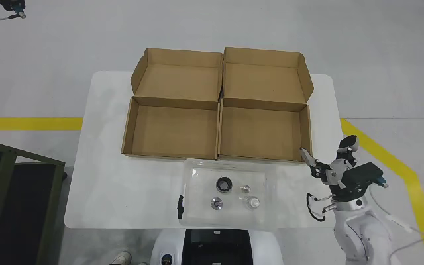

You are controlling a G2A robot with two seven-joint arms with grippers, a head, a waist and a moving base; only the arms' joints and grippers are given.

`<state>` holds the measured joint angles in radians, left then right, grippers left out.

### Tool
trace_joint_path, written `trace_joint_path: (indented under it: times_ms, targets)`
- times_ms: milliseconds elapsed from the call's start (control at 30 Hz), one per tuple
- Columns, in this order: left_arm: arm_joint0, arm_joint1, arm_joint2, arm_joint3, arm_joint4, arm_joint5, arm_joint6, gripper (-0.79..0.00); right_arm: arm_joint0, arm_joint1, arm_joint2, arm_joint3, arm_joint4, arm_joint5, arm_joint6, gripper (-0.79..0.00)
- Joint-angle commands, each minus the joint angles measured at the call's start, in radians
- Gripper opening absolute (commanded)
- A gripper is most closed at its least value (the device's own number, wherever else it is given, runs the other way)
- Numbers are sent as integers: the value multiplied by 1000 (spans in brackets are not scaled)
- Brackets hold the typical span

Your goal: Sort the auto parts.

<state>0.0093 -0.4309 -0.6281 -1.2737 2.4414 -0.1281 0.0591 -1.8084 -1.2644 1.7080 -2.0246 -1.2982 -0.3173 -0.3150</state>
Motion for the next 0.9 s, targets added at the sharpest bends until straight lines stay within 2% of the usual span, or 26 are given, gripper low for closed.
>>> trace_joint_path:
  times_ms: [0, 467, 867]
  targets:
    - [0, 0, 0, 0, 0, 0, 0, 0, 0, 0, 0, 0, 0, 0, 0, -1]
    - [0, 0, 0, 0, 0, 0, 0, 0, 12, 1, -3, -2, 12, -14, 13, 0]
    - [0, 0, 0, 0, 0, 0, 0, 0, 58, 38, -6, -62, -127, -447, 65, 0]
